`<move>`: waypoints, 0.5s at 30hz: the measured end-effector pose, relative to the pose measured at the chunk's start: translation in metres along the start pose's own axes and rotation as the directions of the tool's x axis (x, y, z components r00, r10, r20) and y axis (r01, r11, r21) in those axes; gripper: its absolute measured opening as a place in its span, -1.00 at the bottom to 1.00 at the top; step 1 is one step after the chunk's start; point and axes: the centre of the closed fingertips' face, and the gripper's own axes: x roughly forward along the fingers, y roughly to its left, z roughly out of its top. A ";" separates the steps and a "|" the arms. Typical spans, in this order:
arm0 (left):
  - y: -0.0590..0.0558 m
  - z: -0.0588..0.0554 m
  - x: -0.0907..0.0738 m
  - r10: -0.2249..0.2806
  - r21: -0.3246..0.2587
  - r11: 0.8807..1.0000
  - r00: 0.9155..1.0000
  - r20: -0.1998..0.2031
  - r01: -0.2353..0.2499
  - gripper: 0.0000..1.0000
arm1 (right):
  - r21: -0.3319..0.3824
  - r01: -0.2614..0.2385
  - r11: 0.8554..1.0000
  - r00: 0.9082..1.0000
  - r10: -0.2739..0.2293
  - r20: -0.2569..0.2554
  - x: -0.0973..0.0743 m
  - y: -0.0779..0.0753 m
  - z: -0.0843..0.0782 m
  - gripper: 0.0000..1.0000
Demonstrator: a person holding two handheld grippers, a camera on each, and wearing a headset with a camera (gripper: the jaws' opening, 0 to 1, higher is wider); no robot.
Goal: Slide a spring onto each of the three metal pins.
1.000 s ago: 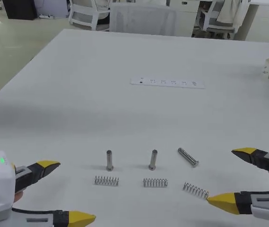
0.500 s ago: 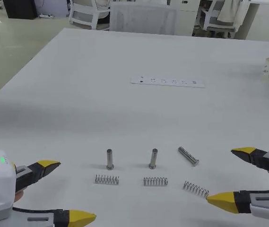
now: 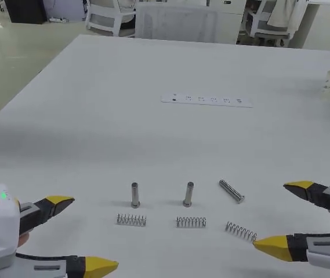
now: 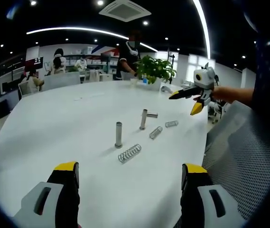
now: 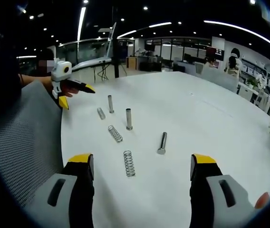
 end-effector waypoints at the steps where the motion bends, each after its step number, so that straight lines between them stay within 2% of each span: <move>1: 0.000 0.000 0.000 0.000 0.000 1.000 1.000 -0.001 0.000 0.72 | 0.002 0.000 1.000 1.000 0.000 0.000 0.000 0.000 0.000 0.68; 15: -0.001 -0.001 0.002 -0.006 0.001 1.000 1.000 -0.005 0.006 0.72 | 0.005 0.006 1.000 1.000 -0.006 -0.009 -0.002 -0.004 -0.003 0.67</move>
